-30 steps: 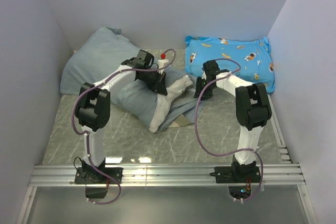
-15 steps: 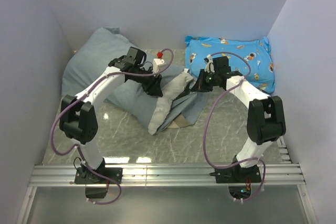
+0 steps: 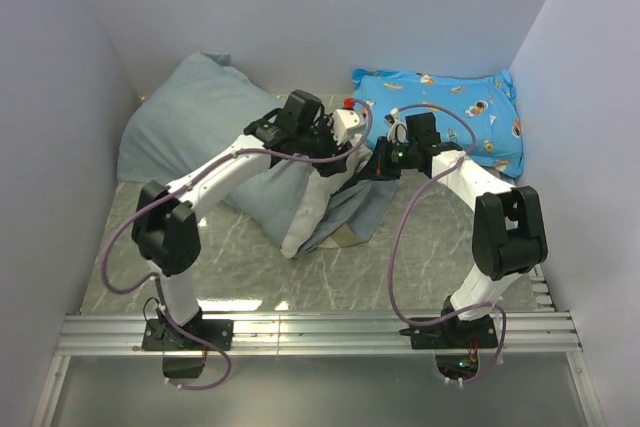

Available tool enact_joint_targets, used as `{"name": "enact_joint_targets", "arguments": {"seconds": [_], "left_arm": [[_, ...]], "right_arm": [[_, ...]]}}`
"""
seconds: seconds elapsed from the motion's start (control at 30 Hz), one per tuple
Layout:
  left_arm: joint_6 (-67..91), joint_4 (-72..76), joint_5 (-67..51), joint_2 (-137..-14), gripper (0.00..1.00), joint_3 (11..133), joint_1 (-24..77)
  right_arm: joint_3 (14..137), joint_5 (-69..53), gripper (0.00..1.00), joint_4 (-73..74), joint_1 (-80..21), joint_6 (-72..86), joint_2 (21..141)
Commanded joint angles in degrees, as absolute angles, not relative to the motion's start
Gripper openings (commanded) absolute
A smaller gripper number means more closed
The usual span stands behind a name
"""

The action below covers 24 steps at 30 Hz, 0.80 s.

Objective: Put the pillow into the pillowcase

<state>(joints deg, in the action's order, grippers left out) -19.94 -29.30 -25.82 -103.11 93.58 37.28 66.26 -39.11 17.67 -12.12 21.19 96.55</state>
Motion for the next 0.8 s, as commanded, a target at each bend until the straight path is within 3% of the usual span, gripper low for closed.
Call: {"name": "enact_joint_targets", "arguments": {"seconds": [0.0, 0.1, 0.13, 0.2, 0.33, 0.43, 0.77], "left_arm": [[-17.9, -25.1, -19.3, -108.8, 0.59, 95.9, 37.3], [-21.4, -30.6, -23.8, -112.7, 0.46, 96.3, 37.0], [-21.9, -31.6, -24.7, -113.0, 0.33, 94.8, 36.8], [-22.2, -35.2, -27.2, -112.9, 0.19, 92.1, 36.3], [-20.9, -37.4, -30.7, -111.1, 0.05, 83.5, 32.5], [-21.2, -37.4, -30.1, -110.0, 0.01, 77.5, 32.1], [-25.5, -38.9, -30.7, -108.7, 0.0, 74.5, 33.0]], "right_arm": [[65.7, -41.9, 0.0, 16.0, -12.3, 21.6, 92.5], [66.0, -41.2, 0.0, 15.7, -12.0, 21.5, 91.8], [66.4, -40.1, 0.0, 15.7, -11.7, 21.4, 91.3], [67.4, -39.6, 0.0, 15.0, -10.8, 21.4, 90.8], [69.9, -40.3, 0.0, 13.3, -9.1, 22.4, 89.1], [69.7, -41.8, 0.0, 11.0, -8.9, 23.7, 86.7], [68.6, -44.1, 0.0, 8.8, -9.1, 24.3, 81.7]]}}
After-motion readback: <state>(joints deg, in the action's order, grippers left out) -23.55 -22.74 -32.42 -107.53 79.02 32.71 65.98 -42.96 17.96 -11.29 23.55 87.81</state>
